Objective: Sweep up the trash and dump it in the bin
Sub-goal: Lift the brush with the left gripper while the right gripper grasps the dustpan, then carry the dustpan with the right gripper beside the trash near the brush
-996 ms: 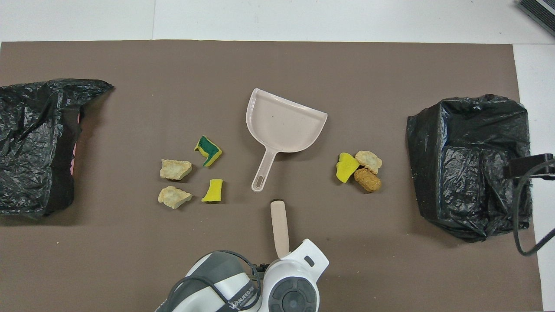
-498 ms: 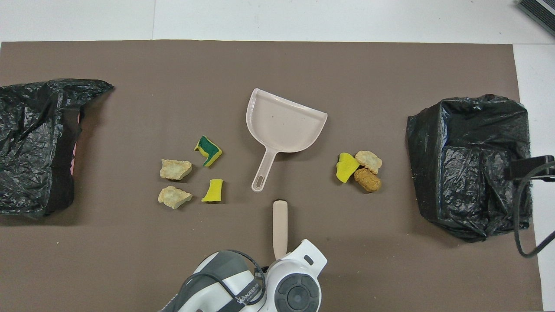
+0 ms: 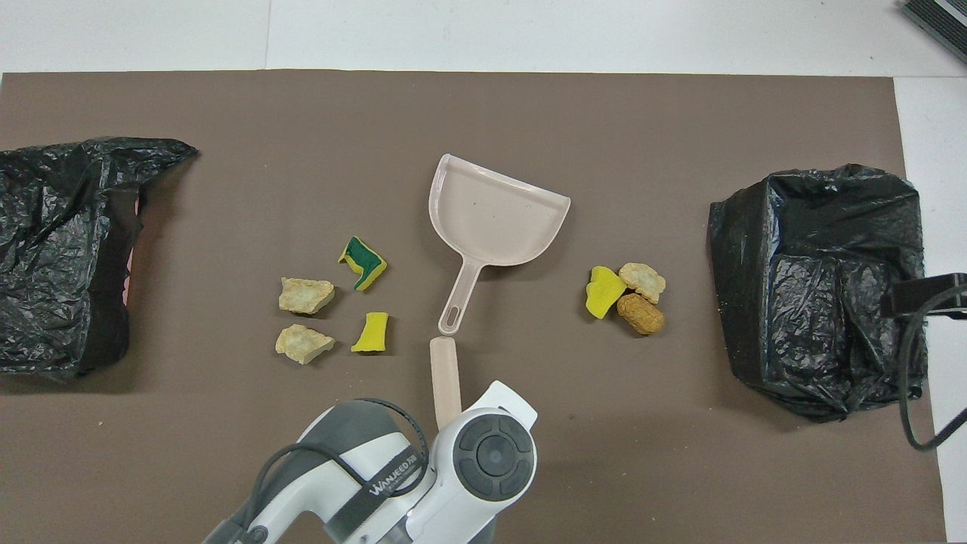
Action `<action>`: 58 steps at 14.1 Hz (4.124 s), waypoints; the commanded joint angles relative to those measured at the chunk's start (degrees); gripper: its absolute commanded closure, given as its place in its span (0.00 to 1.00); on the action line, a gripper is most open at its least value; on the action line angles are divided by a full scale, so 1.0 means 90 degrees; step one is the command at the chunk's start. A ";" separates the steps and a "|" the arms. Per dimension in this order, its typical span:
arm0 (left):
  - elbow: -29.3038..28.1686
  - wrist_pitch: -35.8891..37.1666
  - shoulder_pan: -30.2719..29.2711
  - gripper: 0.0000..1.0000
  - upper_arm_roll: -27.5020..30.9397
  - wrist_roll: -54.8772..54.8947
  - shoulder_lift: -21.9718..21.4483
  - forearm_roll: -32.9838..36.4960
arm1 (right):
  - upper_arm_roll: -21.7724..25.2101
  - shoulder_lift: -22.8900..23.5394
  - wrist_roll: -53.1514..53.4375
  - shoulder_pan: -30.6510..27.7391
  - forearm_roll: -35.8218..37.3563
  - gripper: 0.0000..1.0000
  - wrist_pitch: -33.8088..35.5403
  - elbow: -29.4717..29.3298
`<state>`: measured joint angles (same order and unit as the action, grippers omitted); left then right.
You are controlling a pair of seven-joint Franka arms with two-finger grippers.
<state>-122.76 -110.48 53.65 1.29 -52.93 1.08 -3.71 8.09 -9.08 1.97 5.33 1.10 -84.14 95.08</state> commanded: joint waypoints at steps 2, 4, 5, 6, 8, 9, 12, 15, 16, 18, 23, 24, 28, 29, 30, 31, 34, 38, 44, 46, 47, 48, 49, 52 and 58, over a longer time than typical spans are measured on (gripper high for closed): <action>0.0348 0.0799 -0.0617 1.00 -0.0026 -0.0426 -0.0130 0.0216 | -0.0030 -0.0144 0.0258 -0.0045 -0.0005 0.00 0.0033 0.0139; 0.0543 0.1131 -0.0911 1.00 -0.0026 -0.0651 -0.0130 0.0519 | -0.0059 -0.0144 0.0426 -0.0006 -0.0025 0.00 0.0023 0.0139; 0.0670 0.1326 -0.1115 1.00 -0.0026 -0.0749 -0.0120 0.0626 | -0.0069 -0.0115 0.0464 0.0004 -0.0112 0.00 0.0023 0.0139; 0.0758 0.1386 -0.1349 1.00 -0.0026 -0.0837 -0.0110 0.0705 | -0.0088 -0.0047 0.0503 0.0023 -0.0132 0.00 -0.0006 0.0139; 0.0789 0.1416 -0.1662 1.00 -0.0026 -0.1022 -0.0110 0.0939 | -0.0186 0.0196 0.1134 0.0383 -0.0229 0.00 -0.0424 0.0206; 0.0789 0.1348 -0.1925 1.00 -0.0036 -0.1091 -0.0081 0.0950 | -0.0196 0.0401 0.1748 0.0636 -0.0394 0.00 -0.0745 0.0246; 0.0711 0.1173 -0.2628 1.00 -0.0036 -0.1063 -0.0032 0.0950 | -0.0196 0.1201 0.2971 0.1398 -0.0571 0.00 -0.1615 0.0178; 0.0575 0.0850 -0.3390 1.00 -0.0046 -0.1063 0.0016 0.0920 | -0.0216 0.1933 0.3840 0.1779 -0.1030 0.00 -0.2513 0.0158; 0.0419 0.0859 -0.3499 1.00 -0.0046 -0.1043 -0.0051 0.0882 | -0.0216 0.2188 0.4221 0.2100 -0.1040 0.00 -0.2796 0.0071; 0.0019 0.0860 -0.3714 1.00 -0.0055 -0.0975 -0.0265 0.0872 | -0.0216 0.2608 0.4915 0.2580 -0.1128 0.00 -0.3411 -0.0008; -0.1543 0.0109 -0.3647 1.00 -0.0065 -0.0185 -0.1086 0.0462 | -0.0225 0.3253 0.5201 0.3166 -0.1685 0.00 -0.4293 0.0041; -0.1700 -0.0192 -0.3607 1.00 -0.0075 -0.0058 -0.1029 0.0336 | -0.0225 0.3419 0.5220 0.3332 -0.1685 0.00 -0.4419 0.0041; -0.1643 -0.0926 -0.3480 1.00 -0.0075 0.1267 -0.0853 -0.0378 | -0.0225 0.3791 0.5182 0.3597 -0.1675 0.00 -0.4811 0.0041; -0.1624 -0.1015 -0.3490 1.00 -0.0075 0.1649 -0.0824 -0.0427 | -0.0235 0.3811 0.5172 0.3636 -0.1675 0.00 -0.4801 0.0070; -0.1604 -0.1035 -0.3500 1.00 -0.0075 0.2010 -0.0814 -0.0514 | -0.0245 0.3860 0.5172 0.3656 -0.1675 0.00 -0.4811 0.0080; -0.1469 -0.1016 -0.3558 1.00 -0.0065 0.2420 -0.0736 -0.0563 | -0.0264 0.3908 0.5162 0.3724 -0.1685 0.00 -0.4811 0.0080; -0.1350 -0.0977 -0.3675 1.00 -0.0036 0.2892 -0.0657 -0.0564 | -0.0264 0.3919 0.5113 0.3754 -0.1743 0.00 -0.4821 0.0138; -0.1350 -0.0977 -0.3880 1.00 -0.0036 0.3108 -0.0638 -0.0564 | -0.0264 0.3909 0.5181 0.3773 -0.1753 1.00 -0.4685 0.0129; -0.1350 -0.1025 -0.3861 1.00 -0.0046 0.3108 -0.0638 -0.0564 | -0.0313 0.3802 0.4047 0.3657 -0.1762 1.00 -0.4499 0.0090; -0.1350 -0.1025 -0.3832 1.00 -0.0036 0.3108 -0.0638 -0.0564 | -0.0255 0.3423 0.2863 0.3608 -0.1724 1.00 -0.3916 0.0119; -0.1350 -0.1025 -0.3832 1.00 -0.0036 0.3117 -0.0638 -0.0564 | -0.0245 0.3150 0.2384 0.3453 -0.1666 1.00 -0.3603 0.0158; -0.1350 -0.1025 -0.3832 1.00 -0.0036 0.3108 -0.0638 -0.0564 | -0.0245 0.2867 0.1799 0.3325 -0.1646 1.00 -0.3184 0.0236; -0.1350 -0.1016 -0.3832 1.00 -0.0036 0.3108 -0.0638 -0.0564 | -0.0245 0.2574 0.1126 0.3237 -0.1607 1.00 -0.2697 0.0304; -0.1350 -0.1025 -0.3832 1.00 -0.0046 0.3127 -0.0638 -0.0564 | -0.0255 0.1928 -0.0778 0.3002 -0.0915 1.00 -0.1650 0.0558; -0.1350 -0.1016 -0.3822 1.00 -0.0046 0.3196 -0.0638 -0.0564 | -0.0255 0.1935 -0.5154 0.2650 -0.0486 1.00 -0.1909 0.1203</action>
<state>-135.39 -119.22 19.47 1.02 -25.62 -5.45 -7.71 6.53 8.06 -35.06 29.96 -5.82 -98.85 104.05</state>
